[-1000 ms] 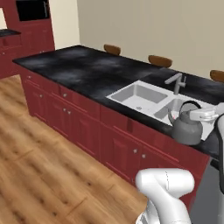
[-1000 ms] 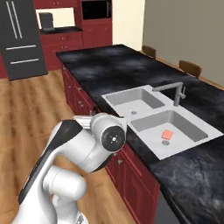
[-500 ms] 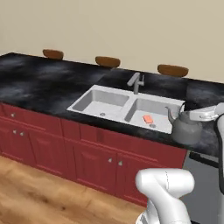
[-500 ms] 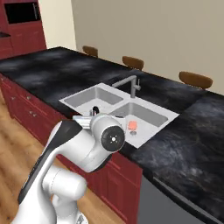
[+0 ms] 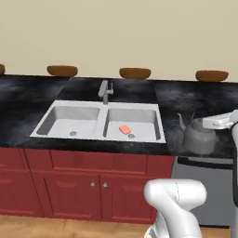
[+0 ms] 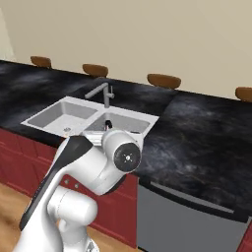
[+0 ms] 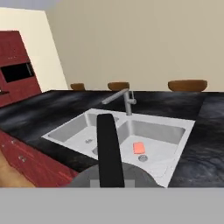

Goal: Open the cabinet, pick the kettle from the cabinet, and place it in the sink.

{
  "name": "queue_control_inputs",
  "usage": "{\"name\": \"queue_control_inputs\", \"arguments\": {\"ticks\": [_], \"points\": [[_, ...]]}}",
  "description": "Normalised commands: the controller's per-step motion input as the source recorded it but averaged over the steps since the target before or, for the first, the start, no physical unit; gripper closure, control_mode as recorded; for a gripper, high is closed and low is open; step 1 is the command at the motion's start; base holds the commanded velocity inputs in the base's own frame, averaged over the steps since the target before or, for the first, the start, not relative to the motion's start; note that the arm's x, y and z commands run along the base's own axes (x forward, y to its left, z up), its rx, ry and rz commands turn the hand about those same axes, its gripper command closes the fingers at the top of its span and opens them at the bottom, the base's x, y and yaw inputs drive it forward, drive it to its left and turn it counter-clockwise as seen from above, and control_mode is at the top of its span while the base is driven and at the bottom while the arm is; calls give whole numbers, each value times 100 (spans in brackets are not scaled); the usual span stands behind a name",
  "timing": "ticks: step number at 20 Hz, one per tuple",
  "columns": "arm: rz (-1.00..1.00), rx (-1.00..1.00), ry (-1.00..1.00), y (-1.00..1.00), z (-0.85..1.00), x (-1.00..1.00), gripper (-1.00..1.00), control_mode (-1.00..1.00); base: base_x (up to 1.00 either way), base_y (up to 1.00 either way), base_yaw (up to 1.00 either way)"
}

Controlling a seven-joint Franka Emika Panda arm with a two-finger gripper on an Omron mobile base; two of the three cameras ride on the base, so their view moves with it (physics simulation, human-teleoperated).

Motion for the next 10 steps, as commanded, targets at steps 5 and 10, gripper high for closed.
{"name": "queue_control_inputs", "arguments": {"ticks": [5, 10], "points": [[0, 0, 0, 0, 0, 0, 100, 100, 40, 26, -44], [0, 0, 0, 0, 0, 0, 100, 100, 17, 26, -21]]}}
